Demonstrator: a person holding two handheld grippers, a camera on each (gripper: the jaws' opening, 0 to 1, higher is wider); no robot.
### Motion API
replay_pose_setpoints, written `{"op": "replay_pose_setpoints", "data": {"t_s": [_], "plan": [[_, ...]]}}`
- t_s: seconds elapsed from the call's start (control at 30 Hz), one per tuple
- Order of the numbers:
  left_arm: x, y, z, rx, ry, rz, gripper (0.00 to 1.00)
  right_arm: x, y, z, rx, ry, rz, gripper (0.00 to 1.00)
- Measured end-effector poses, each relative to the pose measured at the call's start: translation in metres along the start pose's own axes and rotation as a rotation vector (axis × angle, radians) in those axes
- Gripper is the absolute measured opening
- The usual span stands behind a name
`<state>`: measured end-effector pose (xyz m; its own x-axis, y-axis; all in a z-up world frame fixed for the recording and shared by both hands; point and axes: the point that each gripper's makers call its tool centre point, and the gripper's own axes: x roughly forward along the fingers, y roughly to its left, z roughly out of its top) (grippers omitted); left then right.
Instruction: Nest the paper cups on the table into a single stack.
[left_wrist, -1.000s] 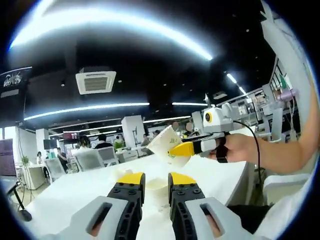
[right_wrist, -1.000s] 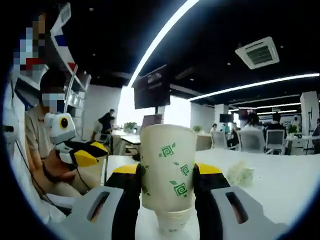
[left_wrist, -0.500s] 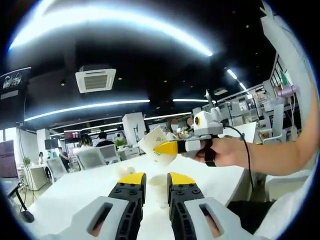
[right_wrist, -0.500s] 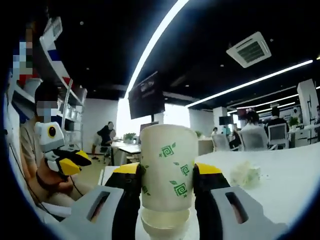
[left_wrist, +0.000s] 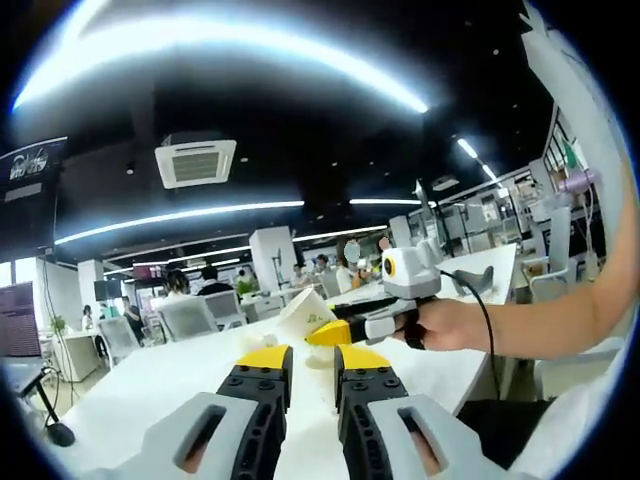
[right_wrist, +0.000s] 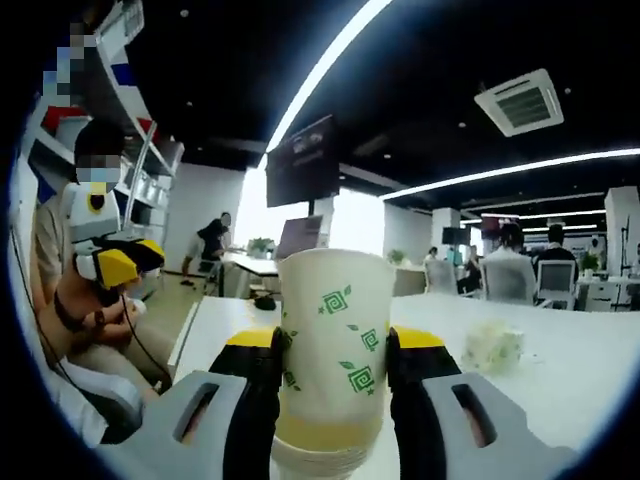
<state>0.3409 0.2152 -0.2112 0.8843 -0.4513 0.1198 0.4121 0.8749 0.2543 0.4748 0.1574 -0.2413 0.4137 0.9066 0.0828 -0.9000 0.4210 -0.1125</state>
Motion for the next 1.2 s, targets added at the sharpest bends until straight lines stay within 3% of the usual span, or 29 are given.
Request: {"op": "replay_pose_setpoints", "data": {"t_s": [0.33, 0.7, 0.83, 1.2], "plan": [[0.002, -0.003, -0.001, 0.007, 0.004, -0.004, 0.18, 0.003, 0.003, -0.009, -0.030, 0.024, -0.004, 0.44], [0.003, -0.004, -0.001, 0.014, 0.003, -0.002, 0.17, 0.003, 0.004, -0.011, -0.049, 0.000, -0.009, 0.45], [0.003, -0.002, -0.001, 0.014, 0.002, 0.002, 0.17, 0.003, 0.003, -0.012, -0.044, 0.008, -0.011, 0.53], [0.004, -0.004, -0.003, 0.014, 0.005, -0.001, 0.17, -0.020, 0.004, -0.021, -0.008, 0.024, -0.041, 0.61]]}}
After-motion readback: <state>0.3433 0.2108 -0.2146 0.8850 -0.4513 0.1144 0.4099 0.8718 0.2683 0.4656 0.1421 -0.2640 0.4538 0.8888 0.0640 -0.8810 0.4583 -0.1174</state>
